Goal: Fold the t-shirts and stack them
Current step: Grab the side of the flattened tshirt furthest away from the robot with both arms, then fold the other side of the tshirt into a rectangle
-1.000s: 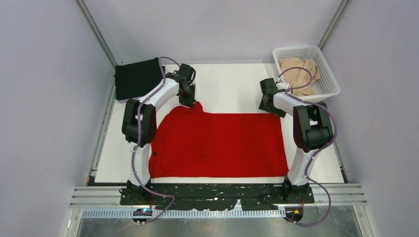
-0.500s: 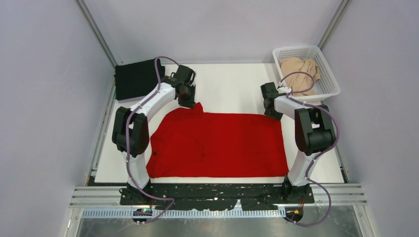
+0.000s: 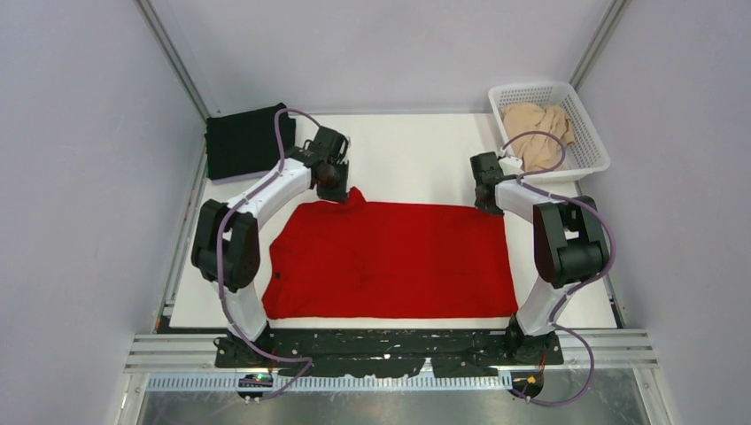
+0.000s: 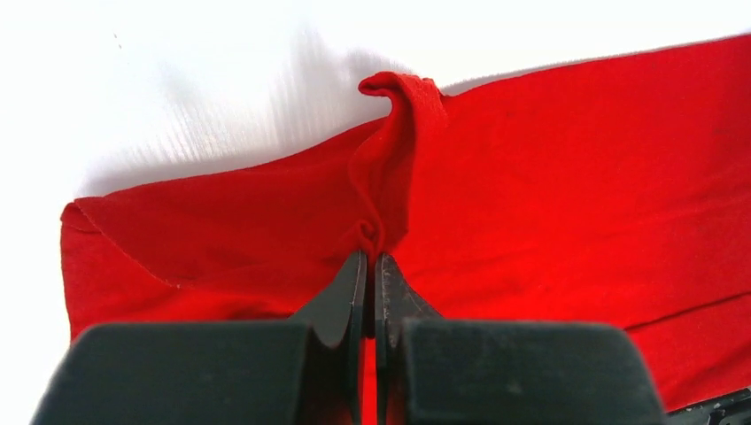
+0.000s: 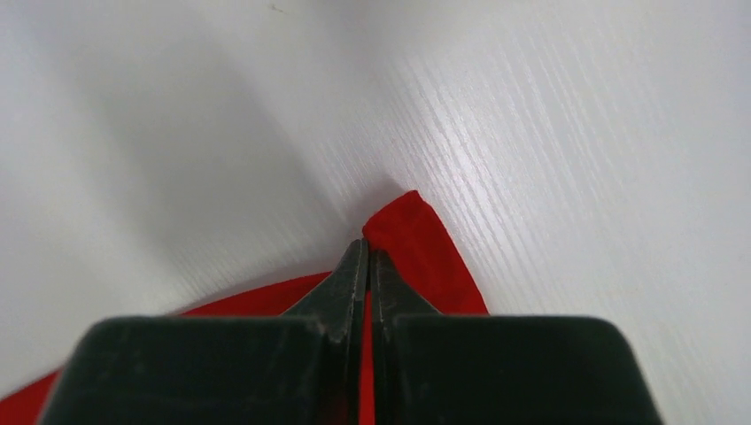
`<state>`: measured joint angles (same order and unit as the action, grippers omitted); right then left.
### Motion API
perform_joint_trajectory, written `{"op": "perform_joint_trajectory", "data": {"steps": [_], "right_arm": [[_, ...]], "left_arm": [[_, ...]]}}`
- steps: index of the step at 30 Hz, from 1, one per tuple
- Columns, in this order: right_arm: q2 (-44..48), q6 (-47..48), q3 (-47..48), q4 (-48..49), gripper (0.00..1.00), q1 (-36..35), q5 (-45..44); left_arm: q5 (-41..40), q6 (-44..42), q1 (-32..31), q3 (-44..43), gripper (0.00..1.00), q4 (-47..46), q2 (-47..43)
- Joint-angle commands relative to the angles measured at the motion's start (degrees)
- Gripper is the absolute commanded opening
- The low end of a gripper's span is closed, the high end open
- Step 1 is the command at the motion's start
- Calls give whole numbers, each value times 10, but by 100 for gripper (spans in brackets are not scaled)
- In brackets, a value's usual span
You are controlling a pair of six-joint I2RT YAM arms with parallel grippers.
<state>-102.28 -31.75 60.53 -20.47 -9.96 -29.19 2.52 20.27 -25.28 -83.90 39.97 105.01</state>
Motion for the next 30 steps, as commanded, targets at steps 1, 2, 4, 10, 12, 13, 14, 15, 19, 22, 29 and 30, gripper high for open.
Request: {"op": "perform_joint_trajectory", "data": {"steps": [1, 2, 4, 10, 12, 13, 14, 15, 19, 22, 29, 30], "right_arm": [[71, 28, -28, 45, 5, -9, -1], [79, 31, -40, 47, 5, -12, -5], [102, 34, -59, 51, 5, -21, -12], [173, 39, -110, 45, 5, -44, -22], [197, 44, -120, 35, 5, -58, -27], [203, 45, -124, 30, 5, -62, -31], [215, 48, -126, 20, 5, -69, -37], [221, 49, -129, 15, 5, -73, -40], [256, 49, -145, -9, 5, -88, -48], [287, 48, -158, -23, 5, -96, -49], [341, 53, -181, -56, 5, -99, -50], [350, 54, -184, -57, 5, -99, -48]], "left_arm": [[-13, -12, -8, 22, 0, -28, -55], [-15, -12, -9, 28, 0, -29, -62], [-18, -12, -11, 42, 0, -32, -74], [-43, -6, -21, 91, 0, -40, -125], [-46, -4, -23, 110, 0, -44, -145], [-48, -2, -24, 125, 0, -45, -155], [-48, 0, -26, 132, 0, -47, -166], [-50, 3, -28, 146, 0, -48, -178], [-64, 11, -37, 191, 0, -50, -222], [-75, 15, -47, 221, 0, -53, -255], [-105, 26, -69, 278, 0, -33, -344], [-108, 29, -72, 288, 0, -31, -358]]}}
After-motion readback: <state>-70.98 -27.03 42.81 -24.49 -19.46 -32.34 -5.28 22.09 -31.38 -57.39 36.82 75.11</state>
